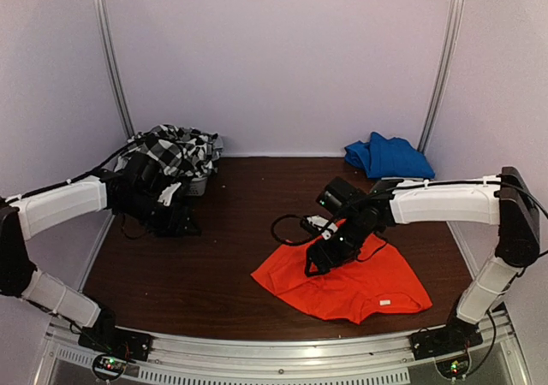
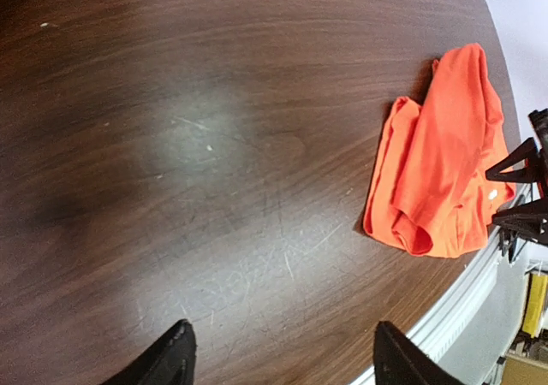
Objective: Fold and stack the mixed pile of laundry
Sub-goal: Move the crumpled T-shirt to the center of the board, then pick up the crumpled T-shirt from the center of the board.
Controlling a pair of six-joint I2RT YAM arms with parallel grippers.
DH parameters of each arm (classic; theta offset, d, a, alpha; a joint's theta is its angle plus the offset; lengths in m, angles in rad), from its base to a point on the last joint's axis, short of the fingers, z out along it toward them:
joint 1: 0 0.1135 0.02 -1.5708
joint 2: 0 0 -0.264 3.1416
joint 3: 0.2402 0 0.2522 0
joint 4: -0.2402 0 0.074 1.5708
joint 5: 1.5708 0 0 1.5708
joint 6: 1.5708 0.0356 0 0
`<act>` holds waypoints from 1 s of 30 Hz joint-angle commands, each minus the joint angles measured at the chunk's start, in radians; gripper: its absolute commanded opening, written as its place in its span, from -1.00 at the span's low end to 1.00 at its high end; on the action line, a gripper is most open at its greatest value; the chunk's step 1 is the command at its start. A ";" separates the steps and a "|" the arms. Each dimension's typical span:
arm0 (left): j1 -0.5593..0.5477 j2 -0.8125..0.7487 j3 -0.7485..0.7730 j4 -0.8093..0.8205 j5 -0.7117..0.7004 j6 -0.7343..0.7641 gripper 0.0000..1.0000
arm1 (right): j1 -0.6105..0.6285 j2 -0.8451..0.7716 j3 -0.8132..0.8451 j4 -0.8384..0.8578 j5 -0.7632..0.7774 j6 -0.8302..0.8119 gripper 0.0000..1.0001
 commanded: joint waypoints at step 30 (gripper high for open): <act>-0.491 0.534 0.560 0.107 0.338 0.225 -1.00 | -0.094 -0.580 -0.330 0.174 0.135 0.277 0.26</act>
